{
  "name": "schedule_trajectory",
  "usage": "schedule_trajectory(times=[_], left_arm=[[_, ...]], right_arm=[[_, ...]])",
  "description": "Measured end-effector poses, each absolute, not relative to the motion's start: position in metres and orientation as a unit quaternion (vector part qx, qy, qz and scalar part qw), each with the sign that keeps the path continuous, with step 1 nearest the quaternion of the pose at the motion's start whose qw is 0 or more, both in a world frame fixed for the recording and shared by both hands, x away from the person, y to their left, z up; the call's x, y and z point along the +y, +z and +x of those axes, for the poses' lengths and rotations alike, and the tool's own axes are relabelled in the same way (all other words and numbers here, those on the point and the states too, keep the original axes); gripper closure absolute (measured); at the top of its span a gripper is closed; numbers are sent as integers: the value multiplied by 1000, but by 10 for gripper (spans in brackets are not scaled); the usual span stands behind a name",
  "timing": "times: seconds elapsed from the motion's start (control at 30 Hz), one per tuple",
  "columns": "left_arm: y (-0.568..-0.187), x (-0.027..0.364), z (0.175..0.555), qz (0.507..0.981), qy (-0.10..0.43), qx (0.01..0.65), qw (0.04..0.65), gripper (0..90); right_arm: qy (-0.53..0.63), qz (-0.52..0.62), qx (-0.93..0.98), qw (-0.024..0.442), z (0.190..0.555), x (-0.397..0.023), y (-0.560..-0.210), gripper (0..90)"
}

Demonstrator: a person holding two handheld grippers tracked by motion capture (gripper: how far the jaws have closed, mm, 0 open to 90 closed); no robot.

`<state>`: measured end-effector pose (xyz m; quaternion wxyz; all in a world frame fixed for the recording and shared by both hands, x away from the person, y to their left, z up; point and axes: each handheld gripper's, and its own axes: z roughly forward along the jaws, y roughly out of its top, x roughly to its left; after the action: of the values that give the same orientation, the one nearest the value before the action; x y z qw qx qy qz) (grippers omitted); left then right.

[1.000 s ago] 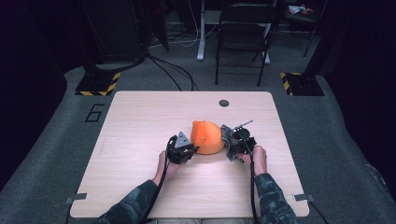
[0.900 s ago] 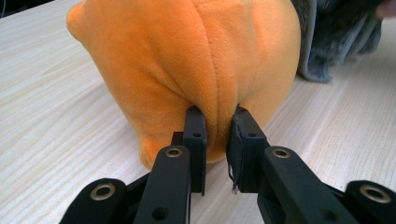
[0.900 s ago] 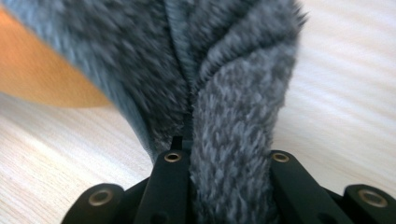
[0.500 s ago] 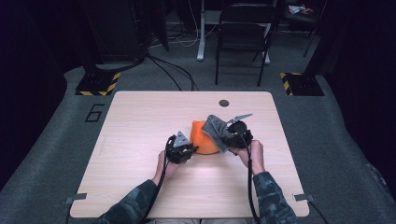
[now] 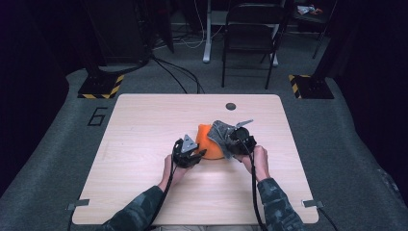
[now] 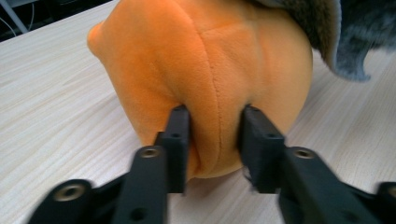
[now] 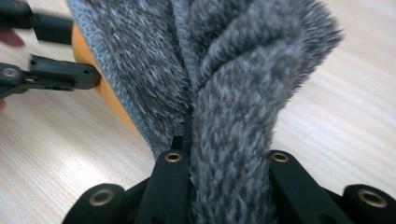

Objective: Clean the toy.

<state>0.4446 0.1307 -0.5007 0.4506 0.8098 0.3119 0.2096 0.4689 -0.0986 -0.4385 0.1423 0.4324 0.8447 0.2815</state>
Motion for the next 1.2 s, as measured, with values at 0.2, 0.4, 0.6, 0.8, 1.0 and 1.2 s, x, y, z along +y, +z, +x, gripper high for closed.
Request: schedule_trajectory(times=[0.2,0.4,0.6,0.8,1.0,1.2], left_arm=[[-498,127,440,813,215,302,448,746],[-500,126,439,818,214,296,445,747],[-500,127,440,816,210,295,450,747],[-502,133,443,812,201,303,457,748],[-502,132,444,810,201,306,458,747],[-502,135,446,809,194,310,461,747]], right_arm=[[312,393,847,176,453,-73,-414,784],[278,380,862,186,449,-51,-424,784],[290,396,854,176,458,-70,-429,784],[280,425,844,170,466,-91,-434,784],[277,454,834,144,474,-107,-448,784],[270,482,824,127,481,-120,-459,784]])
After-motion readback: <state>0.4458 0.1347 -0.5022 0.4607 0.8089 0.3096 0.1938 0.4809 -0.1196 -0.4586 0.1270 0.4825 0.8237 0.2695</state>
